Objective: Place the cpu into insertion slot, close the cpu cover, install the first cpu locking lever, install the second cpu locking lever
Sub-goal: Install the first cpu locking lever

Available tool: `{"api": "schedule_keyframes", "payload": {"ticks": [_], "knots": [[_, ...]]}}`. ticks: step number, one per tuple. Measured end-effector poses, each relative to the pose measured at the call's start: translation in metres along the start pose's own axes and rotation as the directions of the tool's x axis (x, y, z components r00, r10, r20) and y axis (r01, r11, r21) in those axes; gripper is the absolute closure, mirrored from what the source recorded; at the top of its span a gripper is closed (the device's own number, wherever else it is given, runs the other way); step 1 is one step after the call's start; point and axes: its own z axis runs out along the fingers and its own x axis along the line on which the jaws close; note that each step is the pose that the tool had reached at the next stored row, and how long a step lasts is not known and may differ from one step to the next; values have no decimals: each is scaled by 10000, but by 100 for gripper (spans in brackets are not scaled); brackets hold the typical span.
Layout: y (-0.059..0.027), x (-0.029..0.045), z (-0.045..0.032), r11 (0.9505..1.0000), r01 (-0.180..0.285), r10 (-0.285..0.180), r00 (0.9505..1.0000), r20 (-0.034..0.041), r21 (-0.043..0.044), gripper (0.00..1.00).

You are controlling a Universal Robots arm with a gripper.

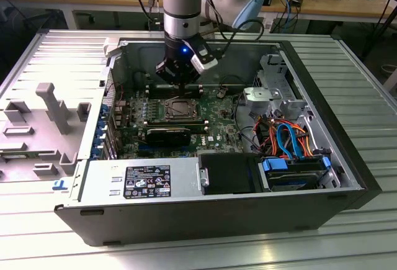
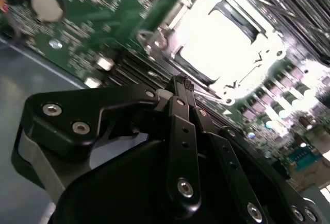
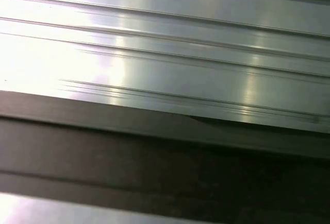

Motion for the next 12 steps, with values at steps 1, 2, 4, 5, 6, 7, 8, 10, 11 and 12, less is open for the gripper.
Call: {"api": "schedule_keyframes", "payload": {"ticks": [1, 2, 4, 5, 6, 7, 8, 10, 11, 12], "knots": [[8, 60, -1, 10000, -2, 2, 10000, 14, -2, 89], [13, 98, -1, 10000, 0, 0, 10000, 24, -10, 89], [28, 201, -2, 10000, -2, 2, 10000, 57, -81, 89], [34, 247, -2, 9999, -3, 3, 10000, 73, -115, 89], [33, 256, -2, 9999, -3, 4, 10000, 78, -131, 89], [27, 261, -2, 9999, -2, 3, 10000, 80, -138, 89], [12, 265, -2, 9999, -1, 2, 10000, 82, -147, 89], [-16, 270, -2, 9999, -3, 4, 10000, 82, -150, 89], [-30, 272, -1, 9999, -1, 2, 10000, 81, -150, 89], [-35, 273, -1, 9999, 7, -6, 10000, 83, -151, 89]]}}
